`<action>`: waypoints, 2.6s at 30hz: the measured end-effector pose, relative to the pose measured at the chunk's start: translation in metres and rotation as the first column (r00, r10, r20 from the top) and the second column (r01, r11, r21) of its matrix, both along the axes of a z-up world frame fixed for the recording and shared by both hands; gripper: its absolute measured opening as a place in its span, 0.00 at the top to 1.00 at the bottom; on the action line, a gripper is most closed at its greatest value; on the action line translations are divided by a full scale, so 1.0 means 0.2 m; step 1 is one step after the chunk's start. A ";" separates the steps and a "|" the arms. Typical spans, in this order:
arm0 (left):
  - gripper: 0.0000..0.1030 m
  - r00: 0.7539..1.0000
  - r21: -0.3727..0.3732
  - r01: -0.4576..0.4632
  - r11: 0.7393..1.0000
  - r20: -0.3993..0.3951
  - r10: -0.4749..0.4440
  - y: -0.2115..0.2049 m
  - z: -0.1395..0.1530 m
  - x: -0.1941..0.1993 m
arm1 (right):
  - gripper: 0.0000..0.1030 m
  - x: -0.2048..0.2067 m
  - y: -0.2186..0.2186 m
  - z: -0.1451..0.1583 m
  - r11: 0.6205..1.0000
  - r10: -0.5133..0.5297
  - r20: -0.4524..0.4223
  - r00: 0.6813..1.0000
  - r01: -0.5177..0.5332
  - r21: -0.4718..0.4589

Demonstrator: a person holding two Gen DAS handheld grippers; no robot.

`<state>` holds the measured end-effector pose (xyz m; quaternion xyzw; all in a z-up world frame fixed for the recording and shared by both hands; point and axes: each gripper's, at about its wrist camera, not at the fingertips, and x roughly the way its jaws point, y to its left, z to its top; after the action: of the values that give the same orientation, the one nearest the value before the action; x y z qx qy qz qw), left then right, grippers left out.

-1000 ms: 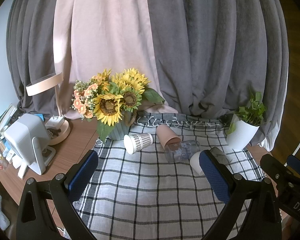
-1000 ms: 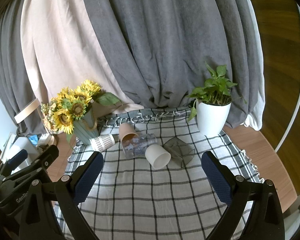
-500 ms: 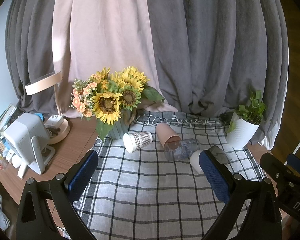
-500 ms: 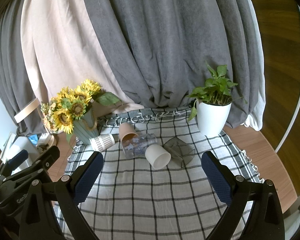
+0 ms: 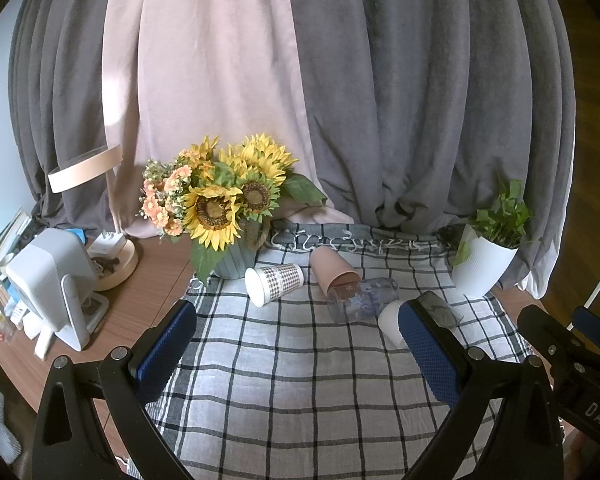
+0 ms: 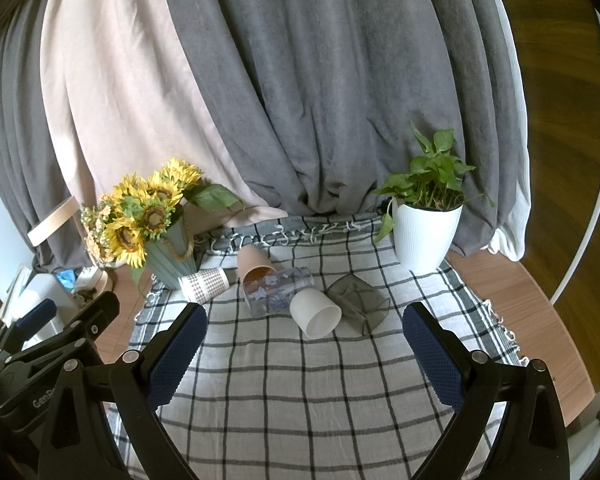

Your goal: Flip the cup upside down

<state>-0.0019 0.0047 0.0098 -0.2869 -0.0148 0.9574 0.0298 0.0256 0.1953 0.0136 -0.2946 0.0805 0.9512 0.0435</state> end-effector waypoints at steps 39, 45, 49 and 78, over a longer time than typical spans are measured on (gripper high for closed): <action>0.00 0.901 -0.641 0.417 0.645 0.387 -0.197 0.31 -0.77 -1.09 | 0.04 -0.86 -0.04 -0.72 0.975 -0.076 0.410 0.909 0.155 -0.162; 0.02 0.879 -0.706 0.467 0.531 0.437 -0.192 0.35 -0.92 -1.21 | 0.04 -0.92 -0.05 -0.77 0.966 -0.092 0.442 0.892 0.188 -0.179; 0.05 0.864 -0.747 0.497 0.441 0.474 -0.171 0.36 -1.02 -1.26 | 0.04 -0.94 -0.03 -0.77 0.960 -0.105 0.444 0.890 0.208 -0.188; 0.42 0.786 -0.686 0.592 0.422 0.607 -0.116 0.32 -1.20 -1.51 | 0.04 -1.03 -0.03 -0.76 0.919 -0.166 0.441 0.882 0.300 -0.254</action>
<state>-0.3039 0.0694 -0.2312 -0.4821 0.5134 0.7042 0.0895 -0.1799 0.1884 -0.1387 -0.4789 0.2555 0.8302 0.1274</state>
